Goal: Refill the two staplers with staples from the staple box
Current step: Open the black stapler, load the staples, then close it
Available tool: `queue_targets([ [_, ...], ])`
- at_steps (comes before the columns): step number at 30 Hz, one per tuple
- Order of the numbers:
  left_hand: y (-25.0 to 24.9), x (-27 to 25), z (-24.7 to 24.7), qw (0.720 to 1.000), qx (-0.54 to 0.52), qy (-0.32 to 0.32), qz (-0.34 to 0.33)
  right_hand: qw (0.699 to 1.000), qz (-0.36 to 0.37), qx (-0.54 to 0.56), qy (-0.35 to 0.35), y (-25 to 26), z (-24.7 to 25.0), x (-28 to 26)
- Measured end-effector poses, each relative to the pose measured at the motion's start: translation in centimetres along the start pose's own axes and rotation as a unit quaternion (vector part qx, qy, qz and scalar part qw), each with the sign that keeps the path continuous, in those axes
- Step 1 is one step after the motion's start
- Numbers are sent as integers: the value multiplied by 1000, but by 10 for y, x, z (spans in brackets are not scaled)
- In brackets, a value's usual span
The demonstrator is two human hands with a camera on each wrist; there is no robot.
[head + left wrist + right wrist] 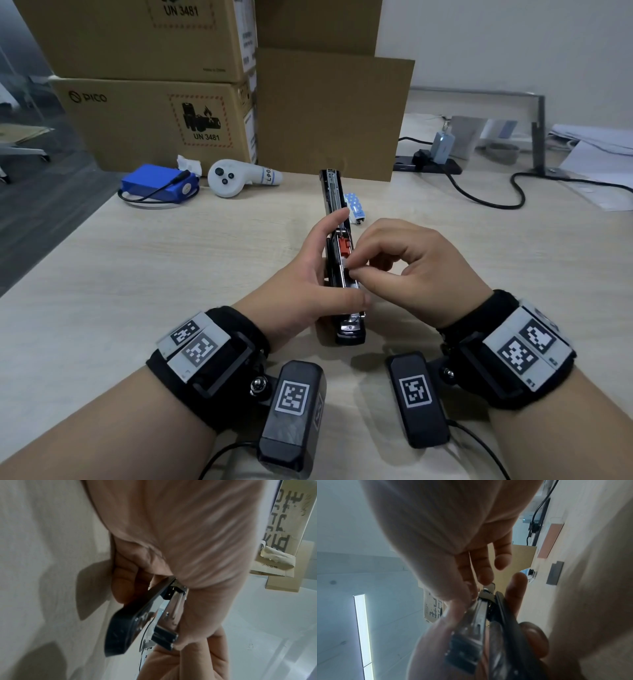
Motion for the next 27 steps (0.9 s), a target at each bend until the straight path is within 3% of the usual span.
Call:
queue_targets([
  [6, -1, -1, 0, 1000, 18, -3, 8, 996, -38, 77, -15, -2, -1, -1],
  [10, -3, -3, -2, 1000, 13, -2, 8, 972, -69, 202, -100, -7, 5, 0],
  [13, -4, -3, -3, 1000, 14, 5, 10, 968, -98, 185, -142, -11, 8, -1],
  [27, -7, -3, -9, 998, 40, 54, 10, 987, -85, 84, -111, -9, 1, 0],
])
Point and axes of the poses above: each hand's wrist, its own x-axis towards the middle knuckle, its own z-axis out of the back of the hand, y = z × x, the point moved 4 cm from there along x, towards the middle knuckle, and after that the axes turned 11 degrees about y, right-handed, at the moved point
